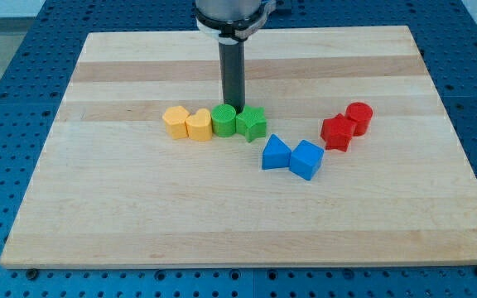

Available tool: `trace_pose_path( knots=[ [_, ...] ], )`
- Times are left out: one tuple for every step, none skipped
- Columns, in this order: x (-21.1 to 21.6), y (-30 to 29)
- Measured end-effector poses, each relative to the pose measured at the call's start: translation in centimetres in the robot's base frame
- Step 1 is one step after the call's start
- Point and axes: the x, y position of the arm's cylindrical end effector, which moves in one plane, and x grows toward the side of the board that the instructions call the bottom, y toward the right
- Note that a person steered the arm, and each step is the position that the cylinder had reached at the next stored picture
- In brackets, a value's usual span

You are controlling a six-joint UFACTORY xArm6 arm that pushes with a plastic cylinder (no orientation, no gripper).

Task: Push the green star into red star

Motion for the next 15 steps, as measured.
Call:
trace_pose_path(
  knots=[
    [0.0,-2.9],
    [-0.2,-3.9],
    [0.8,-4.3],
    [3.1,-3.4],
    [3.5,-2.4],
    [3.5,-2.1],
    [2.9,0.9],
    [2.9,2.4],
    [2.9,3.8],
    [2.9,5.3],
    [2.8,7.9],
    [2.7,8.2],
    [2.9,5.9],
    [3.4,2.8],
    [6.1,3.8]
  ],
)
